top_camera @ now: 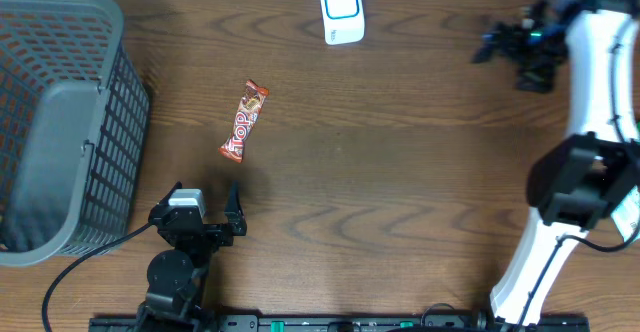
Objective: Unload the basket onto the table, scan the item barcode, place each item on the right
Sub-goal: 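Move the empty right gripper back toward the table center, then lower the right gripper onto the red chocolate bar and grasp it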
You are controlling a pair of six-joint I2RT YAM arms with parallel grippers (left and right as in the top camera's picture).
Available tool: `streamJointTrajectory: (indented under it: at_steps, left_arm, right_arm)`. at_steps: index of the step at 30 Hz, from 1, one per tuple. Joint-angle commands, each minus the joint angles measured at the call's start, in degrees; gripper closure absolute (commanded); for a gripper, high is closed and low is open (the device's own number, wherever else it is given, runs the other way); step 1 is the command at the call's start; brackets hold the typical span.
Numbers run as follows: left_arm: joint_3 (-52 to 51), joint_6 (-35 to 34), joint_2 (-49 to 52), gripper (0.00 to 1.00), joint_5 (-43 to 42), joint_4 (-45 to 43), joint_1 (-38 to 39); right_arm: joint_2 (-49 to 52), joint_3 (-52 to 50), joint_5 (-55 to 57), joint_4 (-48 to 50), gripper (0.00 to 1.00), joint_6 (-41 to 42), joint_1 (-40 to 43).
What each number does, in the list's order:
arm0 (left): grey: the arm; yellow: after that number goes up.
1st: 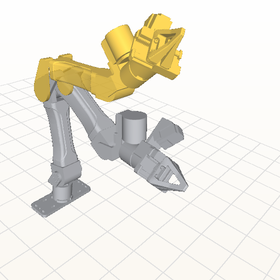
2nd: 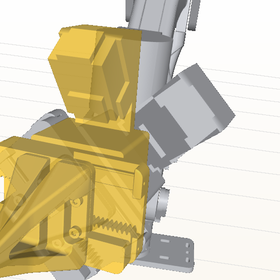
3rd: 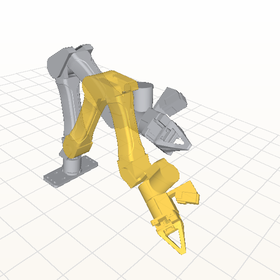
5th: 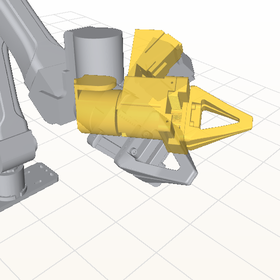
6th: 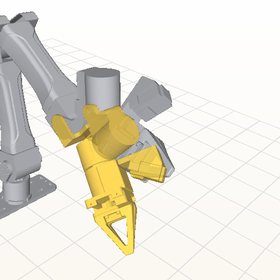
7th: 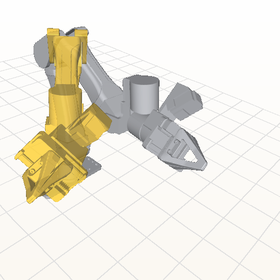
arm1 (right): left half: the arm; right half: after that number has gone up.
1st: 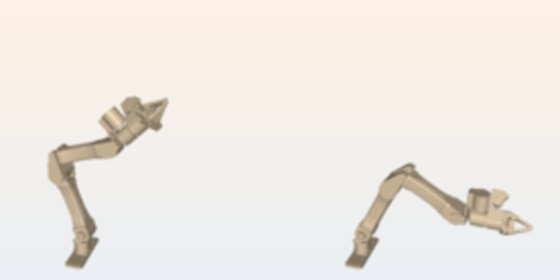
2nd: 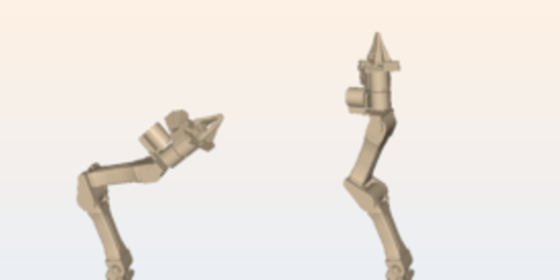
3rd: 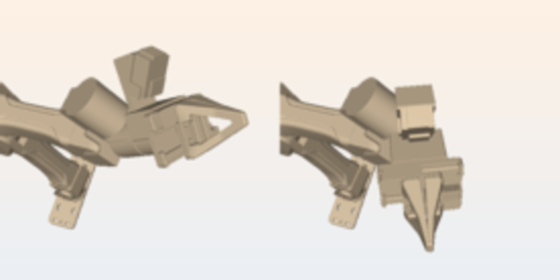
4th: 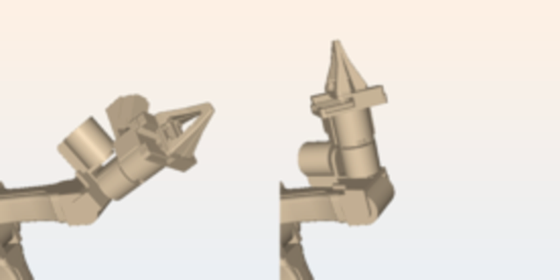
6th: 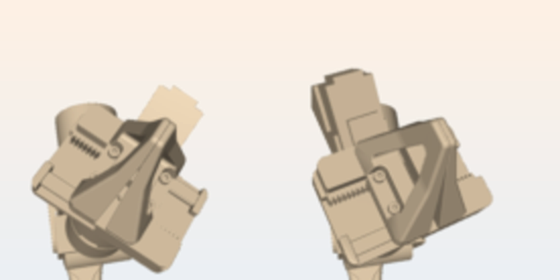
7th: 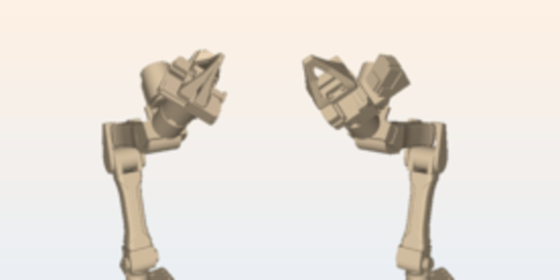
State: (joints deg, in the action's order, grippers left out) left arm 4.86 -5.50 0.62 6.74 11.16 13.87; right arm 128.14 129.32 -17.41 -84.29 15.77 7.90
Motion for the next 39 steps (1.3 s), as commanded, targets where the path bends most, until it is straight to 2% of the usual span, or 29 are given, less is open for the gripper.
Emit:
streamJointTrajectory:
  at_steps: [1,10,15,22,28,39]
  left_arm:
    - [-1.0,0.9,-0.4,0.02,-0.1,1.4,-0.4]
    - [-1.0,0.9,-0.4,0.02,-0.1,1.4,-4.7]
    - [-1.0,0.9,-0.4,0.02,-0.1,1.4,-4.7]
    - [-1.0,0.9,-0.4,0.02,-0.1,1.4,-4.6]
    - [-1.0,0.9,-0.4,0.02,-0.1,1.4,-4.6]
    - [-1.0,0.9,-0.4,0.02,-0.1,1.4,-4.6]
  right_arm:
    - [0.0,0.9,-2.2,-1.0,0.01,2.7,-6.4]
    - [0.1,-2.1,-2.2,6.9,0.01,8.6,-23.6]
    - [0.1,-5.9,-2.2,11.3,0.01,15.7,-30.3]
    - [0.4,-11.1,-1.6,22.6,0.01,16.4,-40.2]
    - [2.4,-11.1,7.1,31.0,0.01,18.0,-48.5]
    - [11.6,-11.1,9.6,43.5,0.01,26.5,-54.8]
